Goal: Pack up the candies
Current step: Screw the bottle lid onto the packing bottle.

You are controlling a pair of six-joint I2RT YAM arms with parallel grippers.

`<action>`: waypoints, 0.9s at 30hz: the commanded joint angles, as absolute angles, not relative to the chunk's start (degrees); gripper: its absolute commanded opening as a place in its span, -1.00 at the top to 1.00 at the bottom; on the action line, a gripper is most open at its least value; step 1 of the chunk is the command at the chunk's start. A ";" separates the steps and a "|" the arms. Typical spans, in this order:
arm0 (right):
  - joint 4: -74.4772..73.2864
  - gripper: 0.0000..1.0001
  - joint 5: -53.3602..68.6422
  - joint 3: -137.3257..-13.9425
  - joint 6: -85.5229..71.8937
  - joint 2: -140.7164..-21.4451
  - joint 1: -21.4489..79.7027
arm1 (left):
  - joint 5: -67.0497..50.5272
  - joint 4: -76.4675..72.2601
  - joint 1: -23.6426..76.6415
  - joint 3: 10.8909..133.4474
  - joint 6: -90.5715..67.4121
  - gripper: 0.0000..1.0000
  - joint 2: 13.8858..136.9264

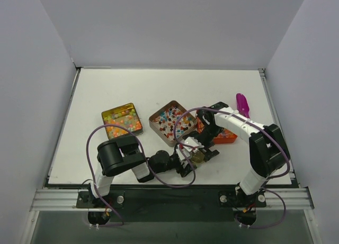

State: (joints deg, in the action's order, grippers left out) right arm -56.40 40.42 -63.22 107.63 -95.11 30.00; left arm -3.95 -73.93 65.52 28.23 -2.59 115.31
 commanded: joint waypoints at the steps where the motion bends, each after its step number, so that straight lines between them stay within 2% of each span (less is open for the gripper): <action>1: -57.65 -1.00 41.04 -62.05 108.98 -93.34 30.67 | -3.87 -53.35 64.69 25.66 -7.03 1.00 119.53; 12: -59.94 -1.00 40.70 -60.73 107.75 -87.37 30.06 | -3.87 -52.91 64.77 26.02 -7.03 1.00 119.79; 21: -59.24 -1.00 38.24 -59.85 107.49 -88.94 31.11 | -3.52 -53.09 65.04 26.01 -6.77 1.00 119.71; 27: -53.80 -1.00 35.95 -58.89 102.75 -89.21 31.90 | -3.52 -52.82 65.13 26.19 -6.85 1.00 120.06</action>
State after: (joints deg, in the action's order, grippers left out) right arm -54.74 37.95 -60.20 105.69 -88.71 31.20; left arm -3.92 -73.87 65.52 28.60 -2.83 115.31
